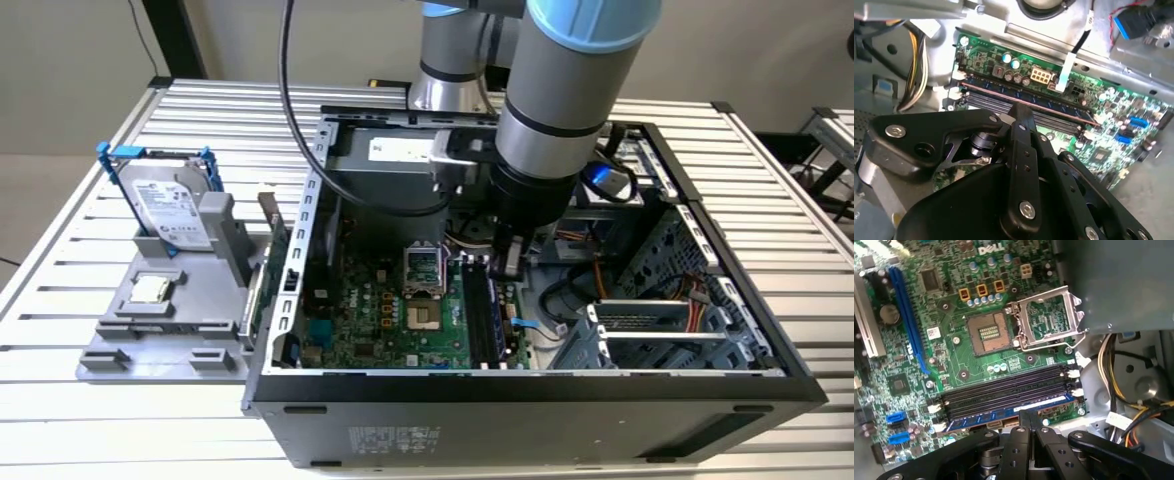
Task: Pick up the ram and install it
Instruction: 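Press down the ram until it locks into place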
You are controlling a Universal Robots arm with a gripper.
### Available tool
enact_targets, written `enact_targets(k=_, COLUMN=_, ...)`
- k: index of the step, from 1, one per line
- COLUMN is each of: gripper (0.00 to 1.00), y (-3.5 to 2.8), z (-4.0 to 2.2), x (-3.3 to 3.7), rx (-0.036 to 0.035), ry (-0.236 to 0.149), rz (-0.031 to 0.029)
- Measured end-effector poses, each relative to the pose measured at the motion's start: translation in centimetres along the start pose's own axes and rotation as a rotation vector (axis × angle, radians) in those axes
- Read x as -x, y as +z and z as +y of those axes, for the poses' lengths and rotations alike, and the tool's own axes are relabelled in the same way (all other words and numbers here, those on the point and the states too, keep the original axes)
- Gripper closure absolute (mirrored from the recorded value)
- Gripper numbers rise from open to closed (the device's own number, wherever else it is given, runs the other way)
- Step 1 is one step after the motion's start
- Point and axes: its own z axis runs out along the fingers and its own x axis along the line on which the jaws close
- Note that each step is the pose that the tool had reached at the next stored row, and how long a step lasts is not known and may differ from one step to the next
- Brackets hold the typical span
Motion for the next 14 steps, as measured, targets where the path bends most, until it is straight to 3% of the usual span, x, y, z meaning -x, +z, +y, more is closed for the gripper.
enact_targets(k=5, gripper=1.0, y=0.14, z=-0.01, x=-0.06, rx=0.0054, ry=-0.061, rz=0.0006)
enact_targets(k=14, gripper=1.0, y=0.43, z=-0.13, x=-0.54, rx=0.0078, ry=-0.109, rz=0.0026)
